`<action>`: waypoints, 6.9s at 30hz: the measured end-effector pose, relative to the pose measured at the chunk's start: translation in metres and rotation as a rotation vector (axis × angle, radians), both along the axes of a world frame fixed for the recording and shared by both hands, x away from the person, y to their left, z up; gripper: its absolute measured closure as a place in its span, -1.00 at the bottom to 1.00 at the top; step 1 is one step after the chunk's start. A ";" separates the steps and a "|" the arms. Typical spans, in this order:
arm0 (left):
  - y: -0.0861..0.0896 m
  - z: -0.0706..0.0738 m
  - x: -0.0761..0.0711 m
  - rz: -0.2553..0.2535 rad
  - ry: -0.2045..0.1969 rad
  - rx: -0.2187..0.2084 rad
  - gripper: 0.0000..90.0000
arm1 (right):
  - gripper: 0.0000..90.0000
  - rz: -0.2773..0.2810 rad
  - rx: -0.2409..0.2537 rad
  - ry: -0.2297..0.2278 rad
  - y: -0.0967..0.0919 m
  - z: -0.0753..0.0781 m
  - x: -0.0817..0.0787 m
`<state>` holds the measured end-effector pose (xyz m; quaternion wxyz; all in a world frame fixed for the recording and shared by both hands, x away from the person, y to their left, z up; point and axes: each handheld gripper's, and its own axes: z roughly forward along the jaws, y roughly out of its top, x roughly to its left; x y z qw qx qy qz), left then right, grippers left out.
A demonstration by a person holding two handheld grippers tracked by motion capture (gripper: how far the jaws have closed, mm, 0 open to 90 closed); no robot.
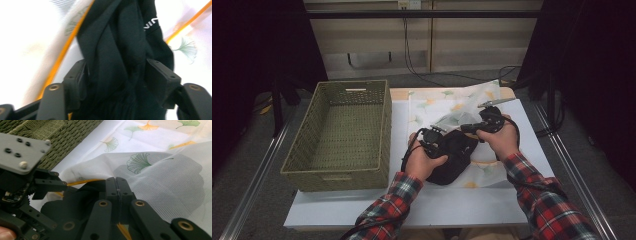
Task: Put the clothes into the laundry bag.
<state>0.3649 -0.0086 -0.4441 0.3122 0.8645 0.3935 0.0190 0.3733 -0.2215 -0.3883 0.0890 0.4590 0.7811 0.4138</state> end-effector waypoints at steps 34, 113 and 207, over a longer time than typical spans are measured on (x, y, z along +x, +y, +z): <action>0.002 -0.013 -0.014 -0.011 0.128 0.004 0.63 | 1.00 0.008 -0.015 0.002 0.003 -0.001 0.001; 0.013 -0.005 -0.008 -0.029 -0.024 0.034 -0.50 | 1.00 0.005 -0.020 0.017 0.005 0.001 0.004; -0.020 -0.008 0.022 0.051 0.002 -0.080 0.82 | 1.00 -0.018 -0.008 0.031 -0.008 -0.009 0.007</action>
